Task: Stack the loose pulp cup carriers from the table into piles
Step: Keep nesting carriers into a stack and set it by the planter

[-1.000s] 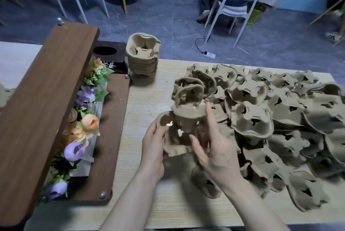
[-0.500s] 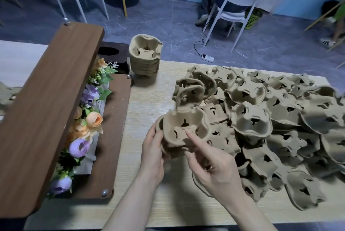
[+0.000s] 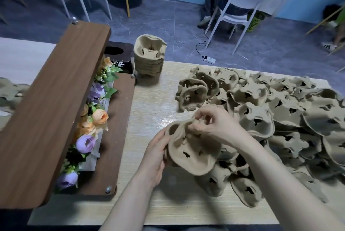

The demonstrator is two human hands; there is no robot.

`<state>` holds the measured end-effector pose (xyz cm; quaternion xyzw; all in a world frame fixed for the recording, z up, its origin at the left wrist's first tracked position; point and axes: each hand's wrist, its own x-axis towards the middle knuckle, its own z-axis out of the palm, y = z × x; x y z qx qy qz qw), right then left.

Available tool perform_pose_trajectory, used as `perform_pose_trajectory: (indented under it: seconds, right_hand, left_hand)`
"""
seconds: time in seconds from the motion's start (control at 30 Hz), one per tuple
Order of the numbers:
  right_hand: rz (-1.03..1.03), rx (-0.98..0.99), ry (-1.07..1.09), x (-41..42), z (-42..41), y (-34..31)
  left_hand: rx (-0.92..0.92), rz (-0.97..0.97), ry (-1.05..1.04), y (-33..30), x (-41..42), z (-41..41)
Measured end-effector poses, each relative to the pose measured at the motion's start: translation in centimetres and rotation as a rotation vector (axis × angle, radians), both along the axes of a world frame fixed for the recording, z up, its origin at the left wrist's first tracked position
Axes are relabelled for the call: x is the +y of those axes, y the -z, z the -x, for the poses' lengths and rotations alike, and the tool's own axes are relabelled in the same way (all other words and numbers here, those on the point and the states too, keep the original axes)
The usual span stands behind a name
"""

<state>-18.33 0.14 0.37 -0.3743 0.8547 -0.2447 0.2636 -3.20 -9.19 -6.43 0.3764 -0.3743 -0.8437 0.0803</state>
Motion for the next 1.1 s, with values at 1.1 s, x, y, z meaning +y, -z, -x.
perform_pose_trajectory:
  seconds: [1.1]
  right_hand:
    - [0.483, -0.605, 0.624, 3.9, -6.6, 5.3]
  left_hand:
    - [-0.01, 0.029, -0.087, 0.7, -1.3, -0.6]
